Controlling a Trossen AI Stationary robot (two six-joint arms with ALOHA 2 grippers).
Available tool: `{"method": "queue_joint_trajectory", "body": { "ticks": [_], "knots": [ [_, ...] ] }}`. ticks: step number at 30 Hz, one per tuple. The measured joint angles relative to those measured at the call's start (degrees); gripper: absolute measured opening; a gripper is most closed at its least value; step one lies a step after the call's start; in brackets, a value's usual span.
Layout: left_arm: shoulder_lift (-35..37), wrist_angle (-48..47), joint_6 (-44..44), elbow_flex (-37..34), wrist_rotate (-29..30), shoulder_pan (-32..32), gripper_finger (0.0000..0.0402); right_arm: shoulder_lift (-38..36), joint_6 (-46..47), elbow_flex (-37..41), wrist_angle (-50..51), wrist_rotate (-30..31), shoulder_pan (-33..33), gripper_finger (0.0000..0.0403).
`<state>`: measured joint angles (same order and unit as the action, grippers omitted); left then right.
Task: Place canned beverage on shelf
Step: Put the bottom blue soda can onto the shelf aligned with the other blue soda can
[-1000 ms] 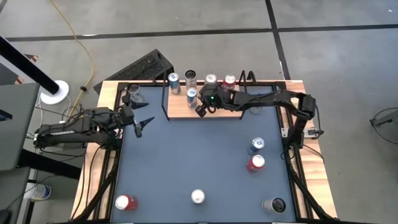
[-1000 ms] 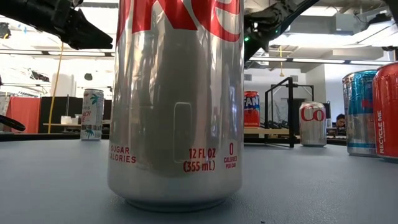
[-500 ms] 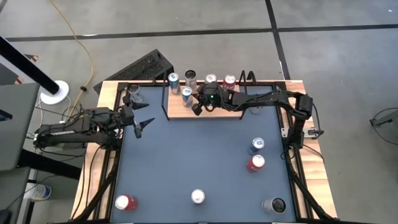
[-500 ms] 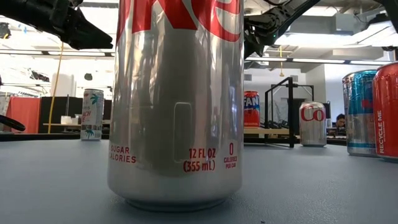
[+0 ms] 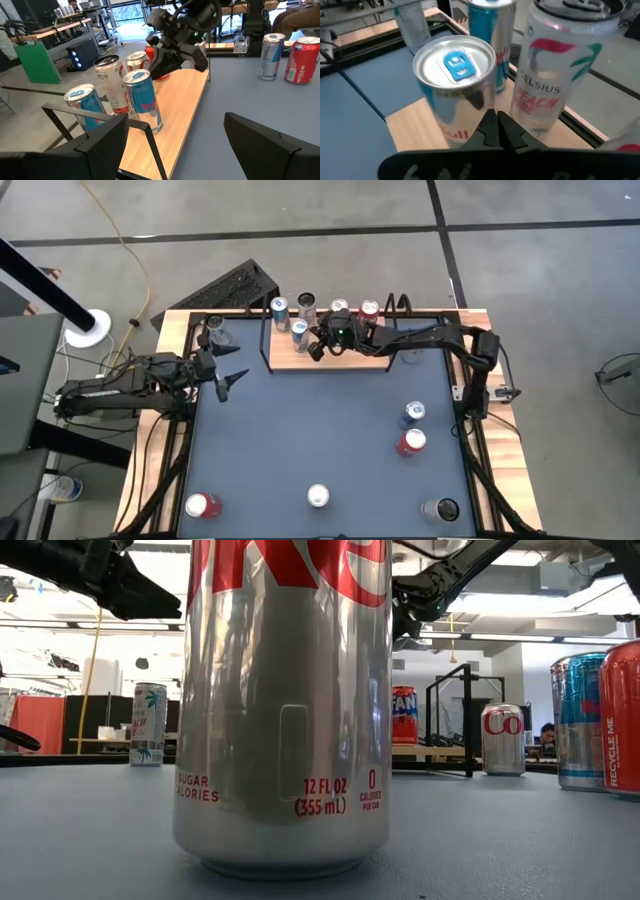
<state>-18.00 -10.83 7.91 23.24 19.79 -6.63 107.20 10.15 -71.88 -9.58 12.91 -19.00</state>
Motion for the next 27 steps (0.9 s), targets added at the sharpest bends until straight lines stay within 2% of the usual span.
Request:
{"method": "queue_joint_trajectory", "body": {
  "ticks": [9,17,27],
  "knots": [
    [0.0,0.0,0.0,0.0,0.0,0.1,0.0318,5.6,0.1,-5.9,-0.8,-2.7,1.3,0.0000],
    [0.0,-0.2,-0.1,0.0,0.0,0.1,0.0318,5.5,-0.1,-7.7,0.6,-2.5,2.2,0.0000],
    [0.0,-0.1,-0.2,0.0,0.0,0.1,0.0318,5.7,0.4,-7.7,-2.2,-2.4,2.5,0.0000]
  ]
}}
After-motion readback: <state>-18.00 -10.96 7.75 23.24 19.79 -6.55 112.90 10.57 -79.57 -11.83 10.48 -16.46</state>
